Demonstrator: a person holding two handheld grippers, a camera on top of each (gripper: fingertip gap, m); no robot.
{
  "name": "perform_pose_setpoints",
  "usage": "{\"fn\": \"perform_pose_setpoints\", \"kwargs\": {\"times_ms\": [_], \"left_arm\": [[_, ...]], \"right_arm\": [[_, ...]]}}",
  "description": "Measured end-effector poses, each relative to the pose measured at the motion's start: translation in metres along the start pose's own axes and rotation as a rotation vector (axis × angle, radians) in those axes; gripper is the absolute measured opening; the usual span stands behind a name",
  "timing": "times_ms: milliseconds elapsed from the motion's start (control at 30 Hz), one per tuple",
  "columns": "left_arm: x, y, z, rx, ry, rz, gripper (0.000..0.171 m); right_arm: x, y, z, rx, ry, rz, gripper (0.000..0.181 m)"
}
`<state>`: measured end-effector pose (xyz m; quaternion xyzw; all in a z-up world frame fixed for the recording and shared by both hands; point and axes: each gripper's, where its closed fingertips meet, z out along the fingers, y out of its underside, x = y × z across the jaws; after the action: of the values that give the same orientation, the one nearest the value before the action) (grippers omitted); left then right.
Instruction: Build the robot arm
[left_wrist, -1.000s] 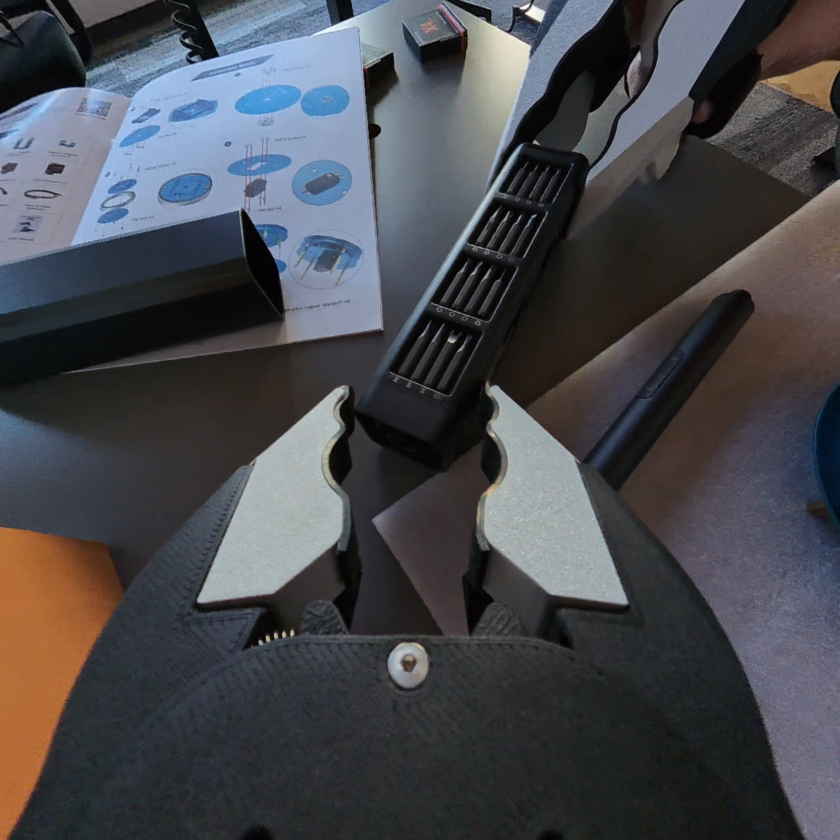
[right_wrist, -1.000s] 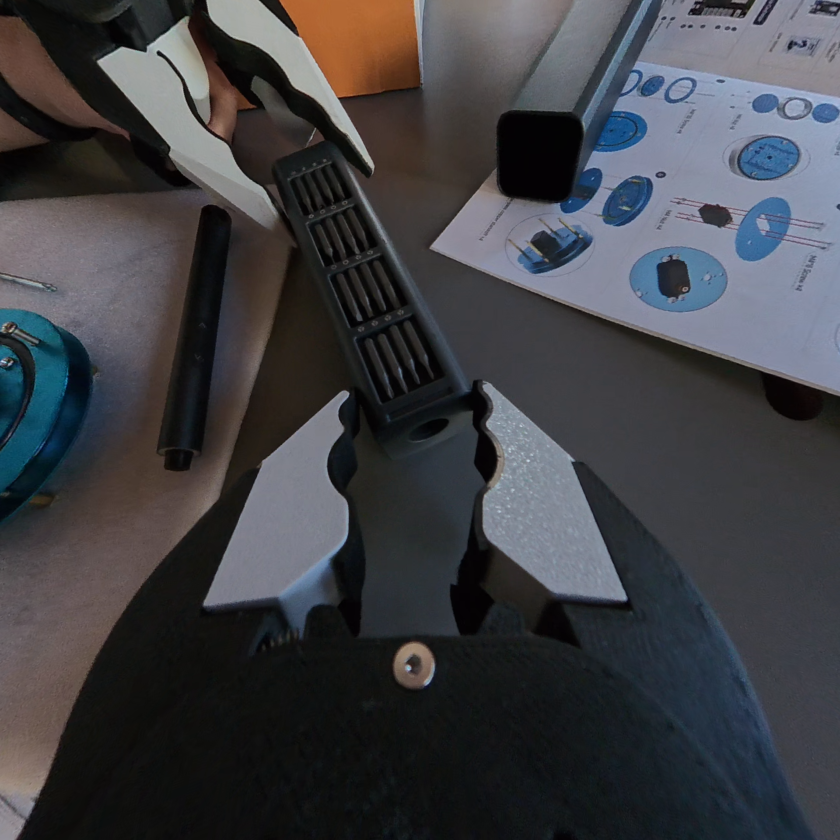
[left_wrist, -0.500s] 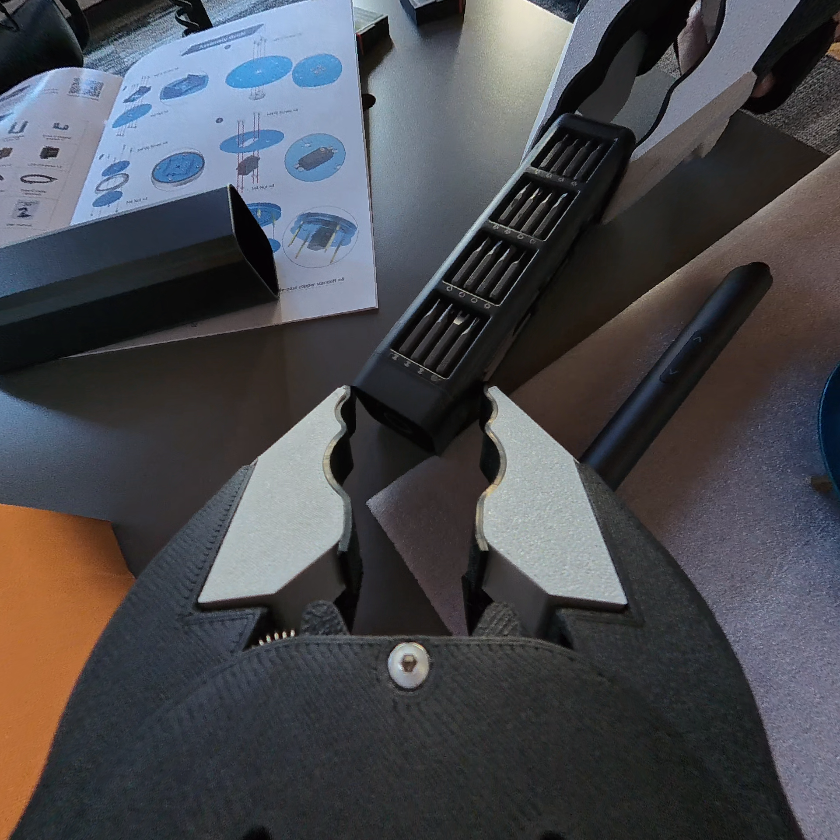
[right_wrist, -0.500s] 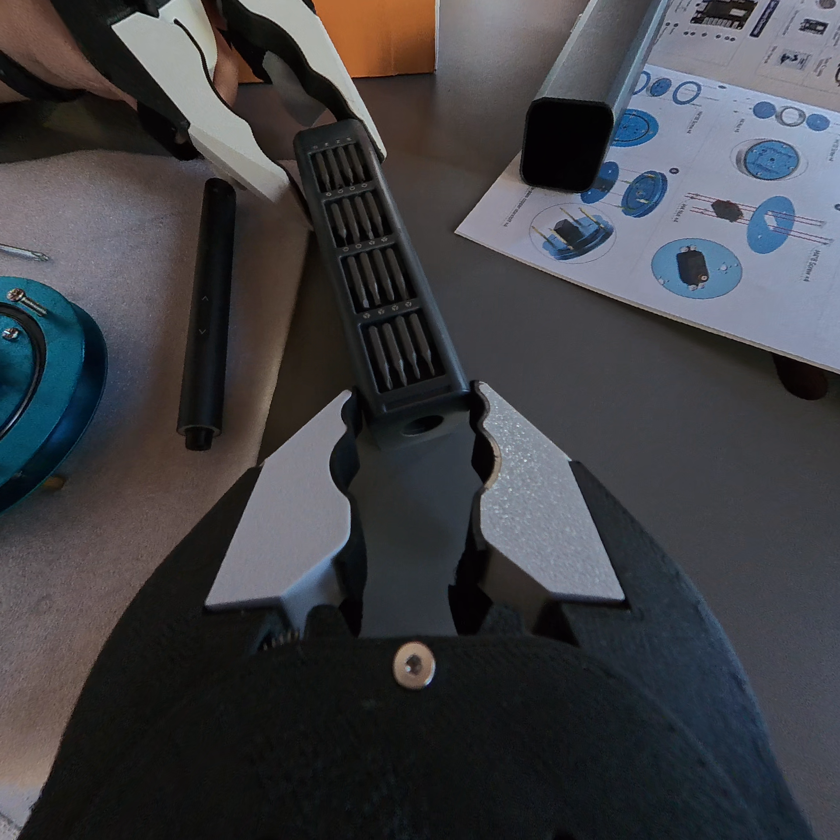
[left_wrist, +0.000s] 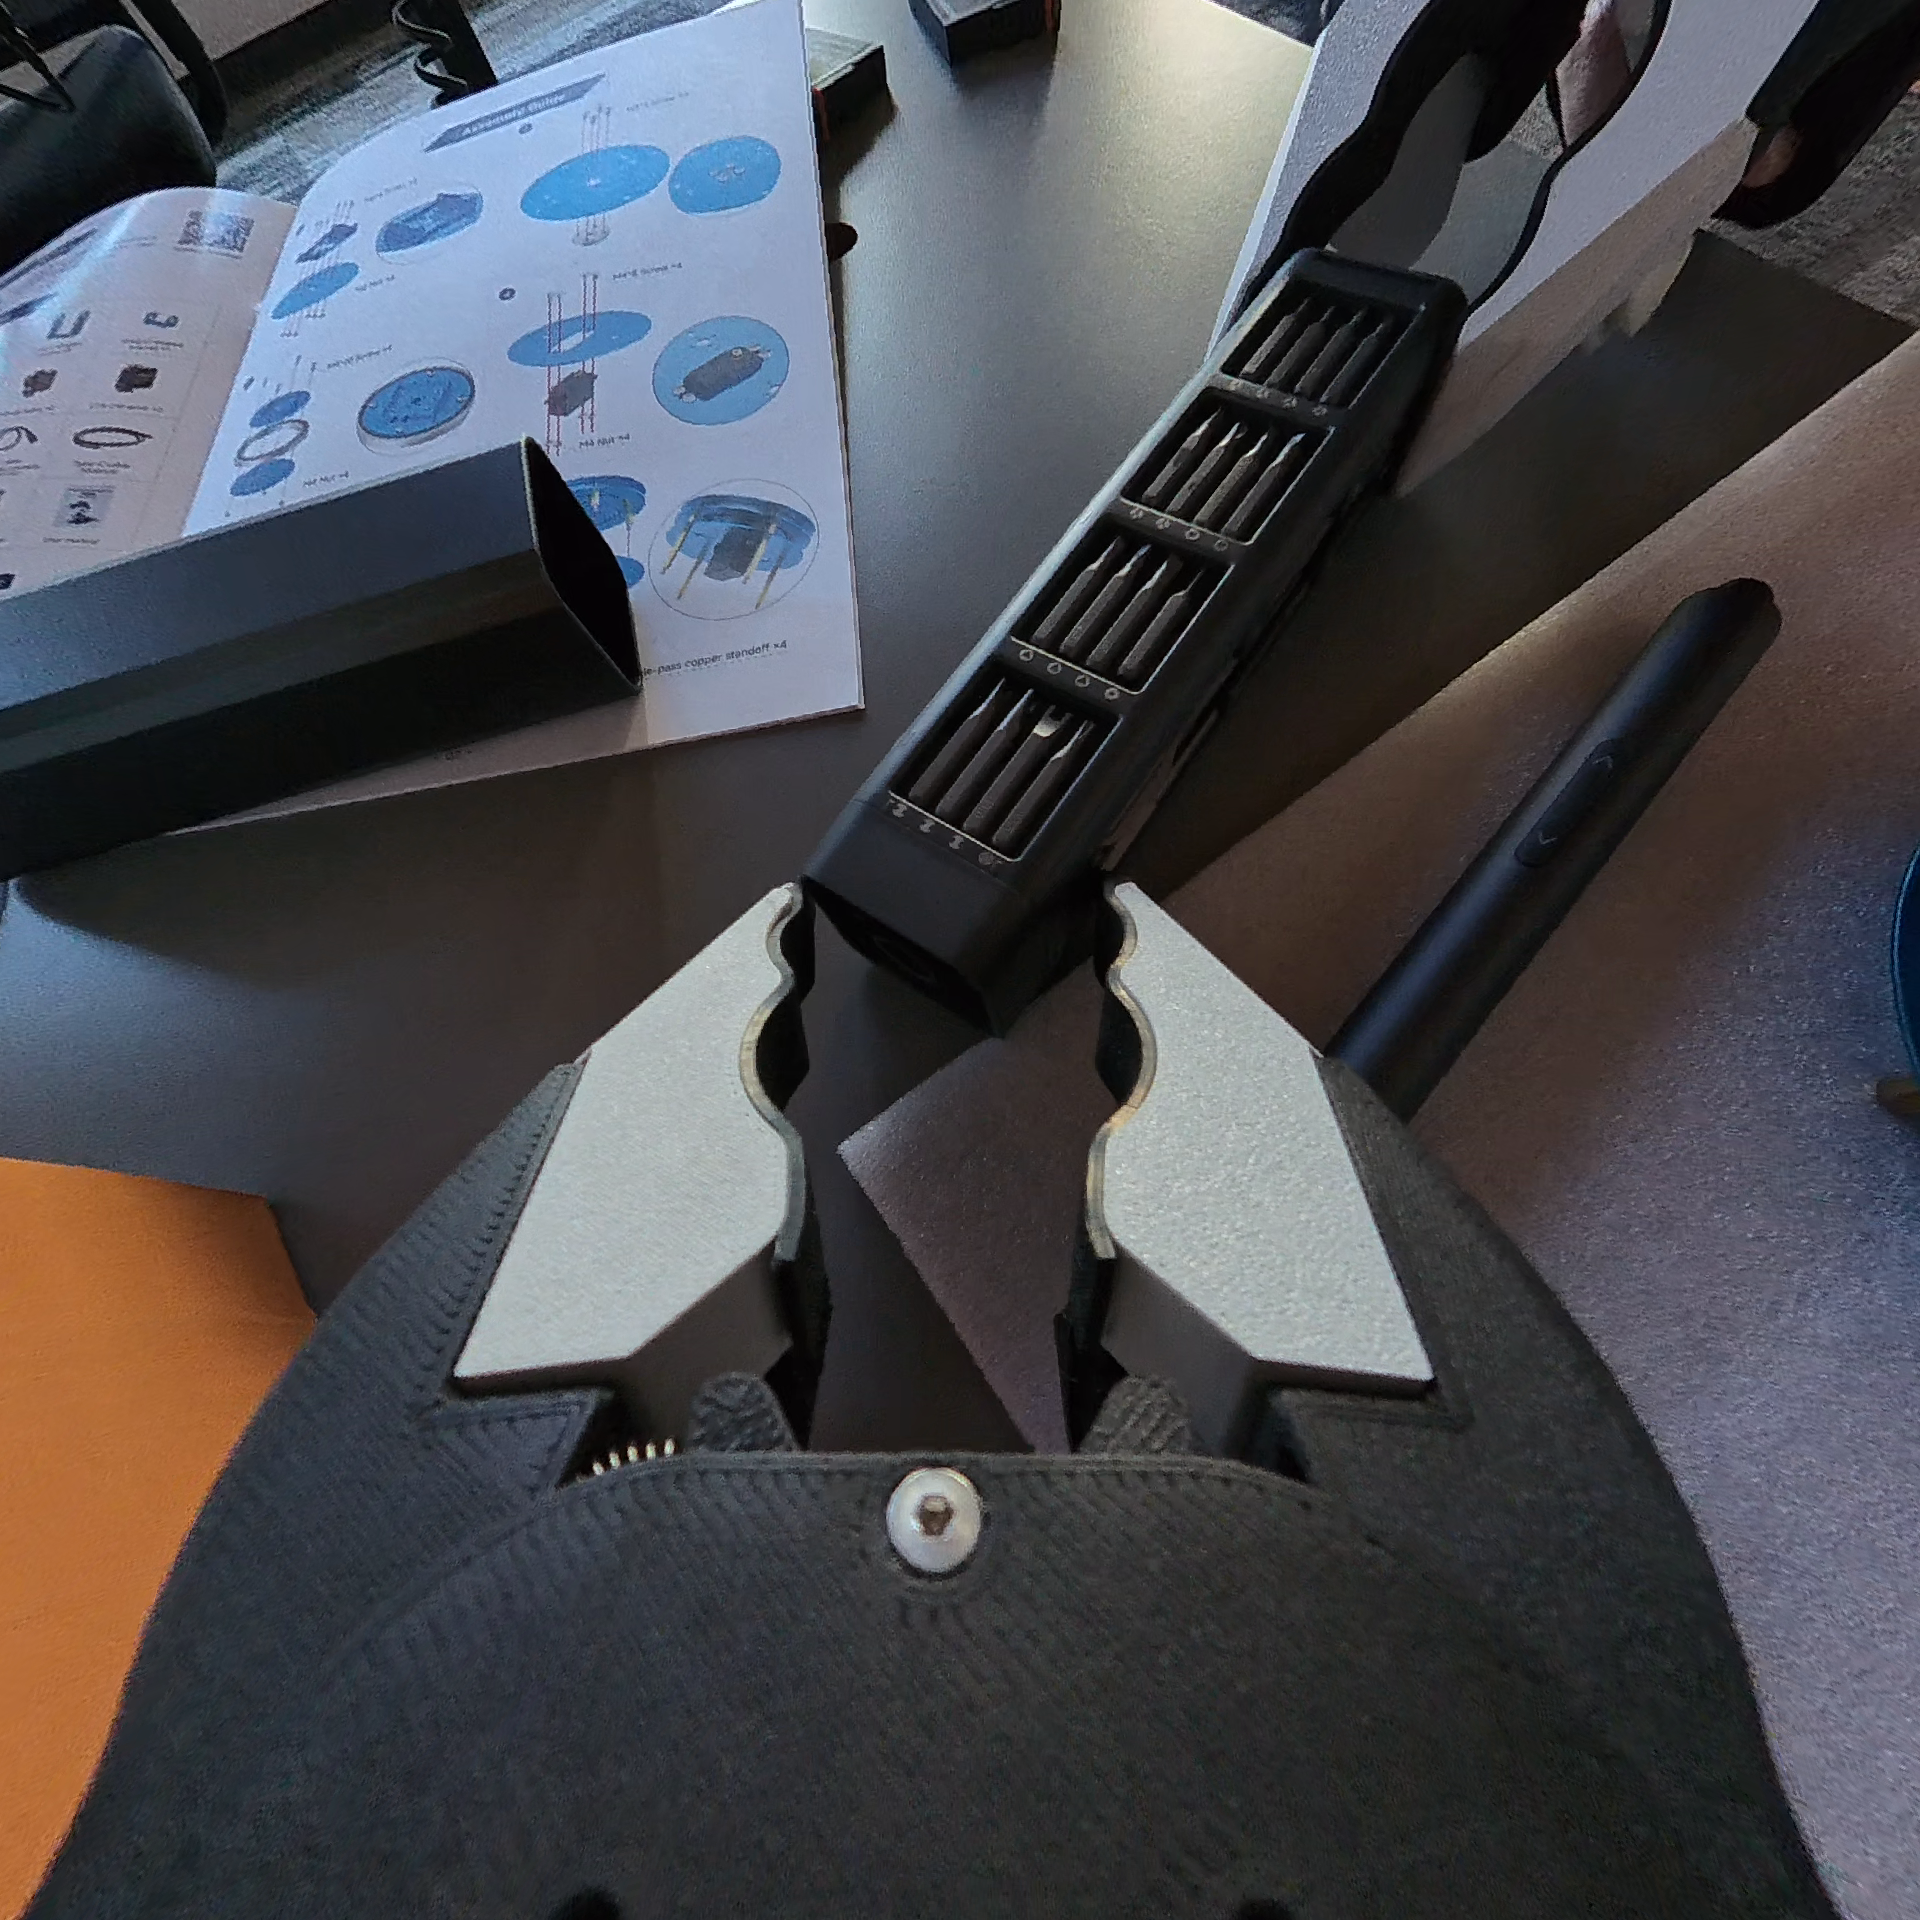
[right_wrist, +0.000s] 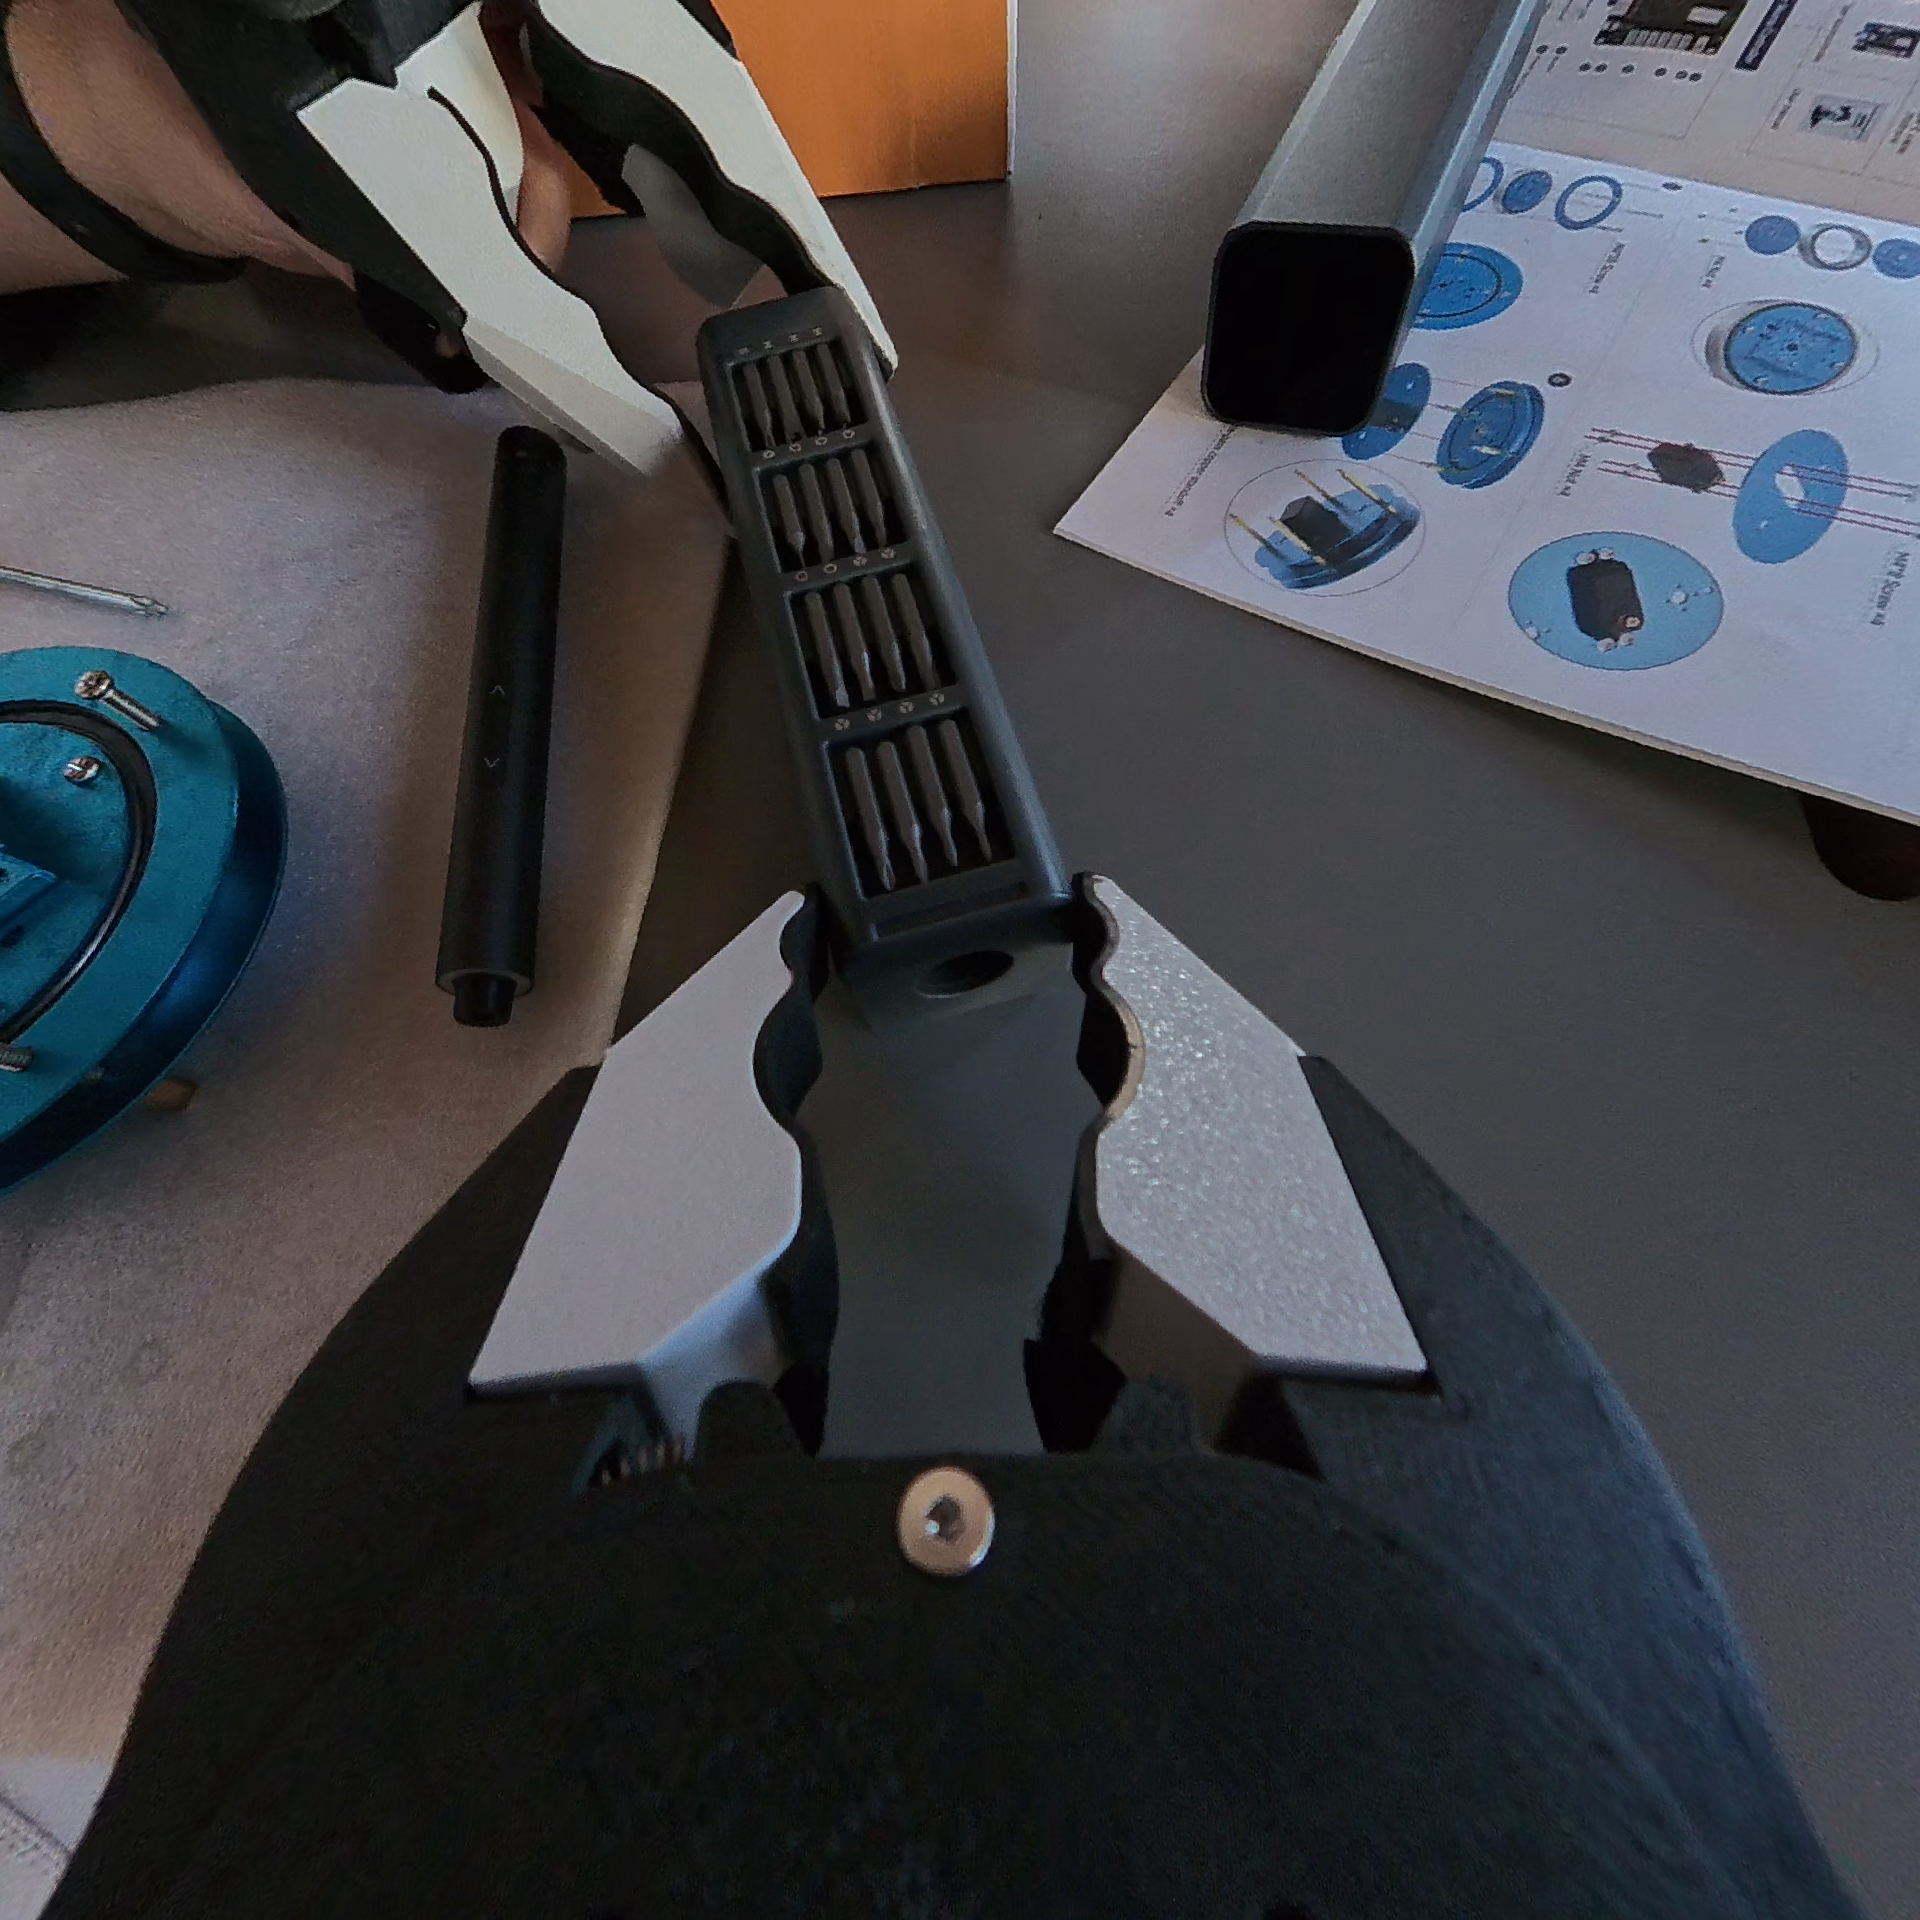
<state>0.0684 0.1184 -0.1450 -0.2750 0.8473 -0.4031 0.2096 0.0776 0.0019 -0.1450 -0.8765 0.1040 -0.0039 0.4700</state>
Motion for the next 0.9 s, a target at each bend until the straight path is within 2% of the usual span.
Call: {"fn": "perform_pose_setpoints", "kwargs": {"times_ms": [133, 333, 900], "left_arm": [[0.0, 0.0, 0.001, -0.002, -0.003, 0.026, 0.054], [0.002, 0.0, 0.001, 0.0, 0.005, 0.035, 0.053], [0.0, 0.0, 0.002, -0.003, -0.02, 0.051, 0.052]], "right_arm": [[0.002, -0.004, -0.004, 0.039, 0.002, 0.013, 0.053], [0.001, 0.006, -0.009, 0.031, -0.038, -0.007, 0.044], [-0.002, 0.007, -0.009, 0.05, -0.017, -0.004, 0.043]]}}
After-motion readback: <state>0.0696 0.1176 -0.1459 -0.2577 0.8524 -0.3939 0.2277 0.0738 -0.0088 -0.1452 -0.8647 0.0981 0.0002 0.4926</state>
